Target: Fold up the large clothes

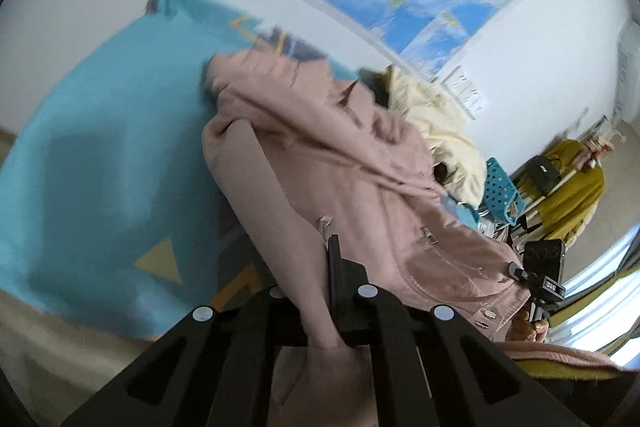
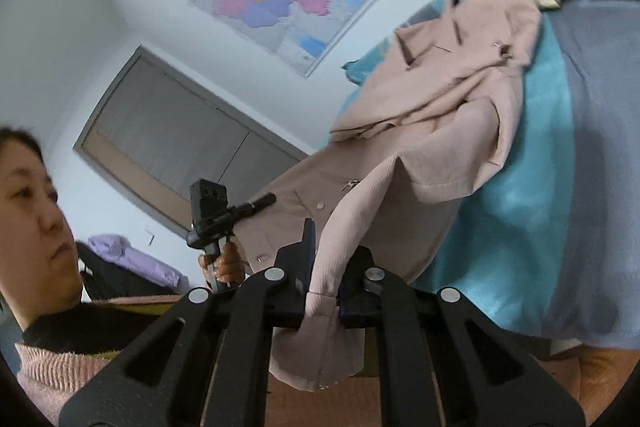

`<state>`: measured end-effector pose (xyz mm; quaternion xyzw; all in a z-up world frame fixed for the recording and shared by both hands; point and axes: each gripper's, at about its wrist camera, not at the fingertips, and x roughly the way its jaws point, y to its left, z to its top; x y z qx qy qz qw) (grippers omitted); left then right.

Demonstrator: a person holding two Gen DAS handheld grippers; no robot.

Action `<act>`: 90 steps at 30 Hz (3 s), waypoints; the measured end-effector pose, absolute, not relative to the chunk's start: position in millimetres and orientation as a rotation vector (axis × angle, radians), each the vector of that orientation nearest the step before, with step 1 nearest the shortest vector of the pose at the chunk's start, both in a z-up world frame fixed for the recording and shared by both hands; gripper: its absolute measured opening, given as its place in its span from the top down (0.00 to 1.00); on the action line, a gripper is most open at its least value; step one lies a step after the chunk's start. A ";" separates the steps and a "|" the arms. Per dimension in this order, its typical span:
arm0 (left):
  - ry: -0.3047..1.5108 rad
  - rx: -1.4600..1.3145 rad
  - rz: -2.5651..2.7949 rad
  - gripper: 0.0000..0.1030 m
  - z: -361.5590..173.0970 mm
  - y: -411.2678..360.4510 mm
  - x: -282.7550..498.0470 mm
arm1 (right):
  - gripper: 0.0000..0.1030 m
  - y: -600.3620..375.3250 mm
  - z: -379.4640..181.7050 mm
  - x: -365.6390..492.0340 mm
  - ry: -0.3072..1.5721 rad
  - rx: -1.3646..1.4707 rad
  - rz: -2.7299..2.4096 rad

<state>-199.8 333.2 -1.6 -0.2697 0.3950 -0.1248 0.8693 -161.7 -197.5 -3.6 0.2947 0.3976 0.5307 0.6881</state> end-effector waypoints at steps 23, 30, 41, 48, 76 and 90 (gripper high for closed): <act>0.780 -0.395 -0.211 0.97 76.2 339.7 -87.7 | 0.84 -180.5 72.3 -17.3 0.765 0.806 1.087; 0.880 -0.377 -0.141 0.97 65.2 354.7 12.6 | 0.83 -171.2 45.7 73.5 0.869 0.866 0.929; 1.123 -0.403 -0.025 0.92 -20.2 370.4 119.4 | 0.66 -149.3 -20.7 156.0 1.056 0.838 0.698; 0.997 -0.364 -0.061 0.31 2.6 377.0 79.6 | 0.26 -146.6 42.0 105.2 0.836 0.528 0.728; 0.947 -0.102 0.061 0.71 -20.6 328.2 130.4 | 0.97 40.0 12.6 120.5 0.796 -0.229 0.682; 0.900 -0.105 0.080 0.07 -45.5 371.5 41.4 | 0.30 -72.2 38.0 54.6 0.662 -0.065 0.691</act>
